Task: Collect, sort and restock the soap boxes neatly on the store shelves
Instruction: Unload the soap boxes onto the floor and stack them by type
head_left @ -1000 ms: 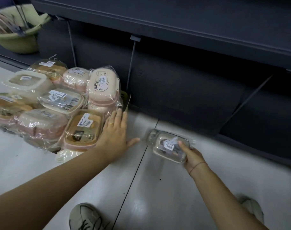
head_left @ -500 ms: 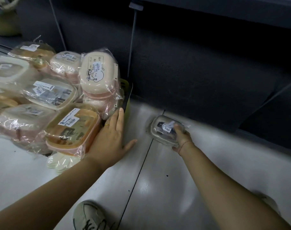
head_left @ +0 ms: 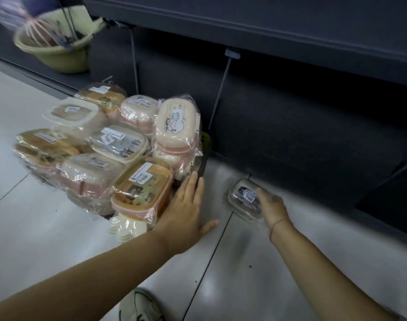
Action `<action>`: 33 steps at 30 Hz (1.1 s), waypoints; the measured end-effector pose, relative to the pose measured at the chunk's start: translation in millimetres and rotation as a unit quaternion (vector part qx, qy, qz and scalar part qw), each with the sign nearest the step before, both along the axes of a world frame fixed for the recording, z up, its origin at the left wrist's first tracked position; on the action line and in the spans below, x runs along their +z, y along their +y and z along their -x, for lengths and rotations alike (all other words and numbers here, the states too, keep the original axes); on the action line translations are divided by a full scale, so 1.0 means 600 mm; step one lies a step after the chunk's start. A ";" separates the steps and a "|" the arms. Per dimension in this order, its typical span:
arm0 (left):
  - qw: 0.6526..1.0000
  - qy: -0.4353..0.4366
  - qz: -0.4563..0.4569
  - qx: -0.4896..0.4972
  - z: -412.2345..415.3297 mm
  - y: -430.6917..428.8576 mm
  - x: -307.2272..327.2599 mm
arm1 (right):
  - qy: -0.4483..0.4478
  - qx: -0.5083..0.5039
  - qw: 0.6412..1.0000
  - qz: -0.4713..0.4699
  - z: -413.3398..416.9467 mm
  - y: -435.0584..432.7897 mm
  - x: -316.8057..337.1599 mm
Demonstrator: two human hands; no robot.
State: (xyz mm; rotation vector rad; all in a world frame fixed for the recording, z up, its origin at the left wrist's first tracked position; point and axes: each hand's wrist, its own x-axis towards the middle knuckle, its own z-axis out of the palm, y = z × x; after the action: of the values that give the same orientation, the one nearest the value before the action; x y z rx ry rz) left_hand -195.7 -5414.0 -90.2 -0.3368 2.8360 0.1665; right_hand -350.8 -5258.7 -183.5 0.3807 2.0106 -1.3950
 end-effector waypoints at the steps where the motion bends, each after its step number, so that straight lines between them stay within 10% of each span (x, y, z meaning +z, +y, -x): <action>1: 0.999 0.001 -0.033 -0.029 -0.010 0.001 0.016 | 0.041 0.029 0.999 0.012 -0.014 -0.011 0.042; 6: 0.966 0.256 0.024 -0.005 -0.040 -0.056 0.081 | 0.119 0.141 0.976 0.116 -0.039 -0.122 0.193; 11: 0.953 0.051 -0.044 0.297 -0.053 -0.126 0.095 | 0.031 0.164 0.979 0.119 -0.038 -0.260 0.224; 23: 0.901 -0.018 -0.155 0.405 -0.047 -0.144 0.089 | -0.010 0.011 0.967 0.253 -0.049 -0.247 0.203; 33: 0.848 0.059 -0.294 0.437 -0.053 -0.125 0.134 | 0.011 0.072 0.956 0.283 -0.054 0.119 0.170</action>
State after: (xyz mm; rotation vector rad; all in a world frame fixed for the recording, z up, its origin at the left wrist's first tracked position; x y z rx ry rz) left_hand -163.9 -5488.7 -10.0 -1.4542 2.3237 1.2209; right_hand -318.1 -5187.6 -81.4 -0.0379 1.5221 -1.7964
